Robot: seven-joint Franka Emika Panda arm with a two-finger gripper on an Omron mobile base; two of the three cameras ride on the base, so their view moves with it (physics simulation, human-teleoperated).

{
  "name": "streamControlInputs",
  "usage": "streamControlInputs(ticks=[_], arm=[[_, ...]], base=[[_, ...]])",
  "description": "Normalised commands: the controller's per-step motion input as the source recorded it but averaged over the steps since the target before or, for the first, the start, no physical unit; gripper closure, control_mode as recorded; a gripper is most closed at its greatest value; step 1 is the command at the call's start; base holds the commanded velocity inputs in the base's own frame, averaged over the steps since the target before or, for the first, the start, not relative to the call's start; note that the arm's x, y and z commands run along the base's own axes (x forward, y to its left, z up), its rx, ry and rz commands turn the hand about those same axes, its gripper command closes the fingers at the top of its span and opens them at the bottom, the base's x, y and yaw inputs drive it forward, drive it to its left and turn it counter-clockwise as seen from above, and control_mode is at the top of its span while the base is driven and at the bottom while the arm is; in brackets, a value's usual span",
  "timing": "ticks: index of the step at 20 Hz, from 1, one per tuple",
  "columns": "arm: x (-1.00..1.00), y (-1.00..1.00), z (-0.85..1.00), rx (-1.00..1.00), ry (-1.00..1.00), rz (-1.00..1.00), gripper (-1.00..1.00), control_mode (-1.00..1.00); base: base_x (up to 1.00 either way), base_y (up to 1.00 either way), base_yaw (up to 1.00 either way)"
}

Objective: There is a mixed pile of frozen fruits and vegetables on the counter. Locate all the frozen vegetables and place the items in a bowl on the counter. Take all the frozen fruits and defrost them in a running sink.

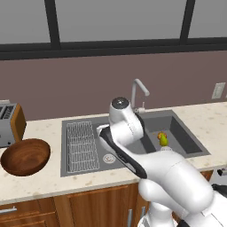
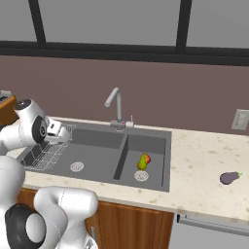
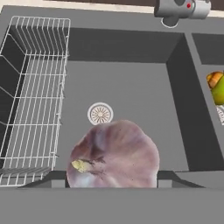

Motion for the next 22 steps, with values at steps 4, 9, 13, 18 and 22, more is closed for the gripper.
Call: streamControlInputs(ticks=[4,9,13,18,22], arm=[[0.00,0.38,0.11,0.05,0.12,0.02,1.00,-1.00],[-0.05,0.42,0.08,0.06,0.15,0.04,1.00,-1.00],[-0.05,0.43,0.08,0.05,0.17,0.06,1.00,-1.00],[-0.02,0.41,-0.04,0.02,0.11,0.06,1.00,-1.00],[0.00,0.45,-0.04,0.00,0.08,0.04,1.00,-1.00]], base=[[0.00,0.00,0.00],[0.00,0.00,0.00],[0.00,0.00,0.00],[0.00,0.00,0.00],[0.00,0.00,0.00]])
